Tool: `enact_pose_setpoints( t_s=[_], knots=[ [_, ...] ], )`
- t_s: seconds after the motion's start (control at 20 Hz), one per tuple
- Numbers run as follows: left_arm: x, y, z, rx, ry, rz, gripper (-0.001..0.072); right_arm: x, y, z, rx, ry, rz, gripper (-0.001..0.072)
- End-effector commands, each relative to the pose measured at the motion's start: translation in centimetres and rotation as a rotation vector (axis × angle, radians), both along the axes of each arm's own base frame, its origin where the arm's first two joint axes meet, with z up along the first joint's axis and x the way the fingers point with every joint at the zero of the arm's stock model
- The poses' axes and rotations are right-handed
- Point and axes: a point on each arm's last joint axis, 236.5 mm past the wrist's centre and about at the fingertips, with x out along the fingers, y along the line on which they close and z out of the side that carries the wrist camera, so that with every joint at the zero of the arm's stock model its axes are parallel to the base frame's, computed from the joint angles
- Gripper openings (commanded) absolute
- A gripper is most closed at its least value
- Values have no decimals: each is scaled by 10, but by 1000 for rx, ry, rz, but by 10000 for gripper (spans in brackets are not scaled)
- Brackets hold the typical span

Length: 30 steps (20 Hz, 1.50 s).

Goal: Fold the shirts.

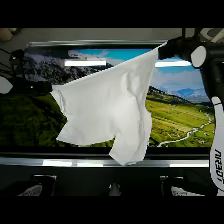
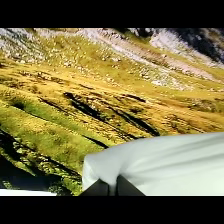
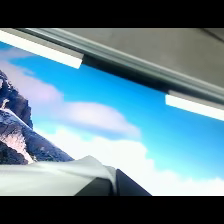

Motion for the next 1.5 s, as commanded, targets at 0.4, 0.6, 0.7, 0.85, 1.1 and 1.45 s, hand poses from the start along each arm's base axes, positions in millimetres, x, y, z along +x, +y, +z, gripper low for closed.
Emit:
enact_pose_setpoints(
  t_s=[0.4, 0.6, 0.7, 0.85, 1.1, 1.45],
  knots=[
    [-14, -41, -112, -119, 400, -45, 399, -10, 27, -171, 132, 505, 18, 464],
    [-87, 36, -115, 102, 705, -113, 668, -68, -63, -153, -266, 650, 84, 490],
    [-115, 46, -122, 30, 788, -70, 399, -109, -106, -169, -325, 839, 32, 437],
    [-137, 20, -152, -165, 795, -61, 405, -149, -110, -203, -227, 1012, 67, 406],
    [-149, 4, -190, -229, 800, -43, 405, -176, -75, -233, -133, 1108, 196, 407],
    [-158, 4, -197, -213, 810, -99, 405, -188, -72, -237, -118, 1152, 209, 407]
  ],
)
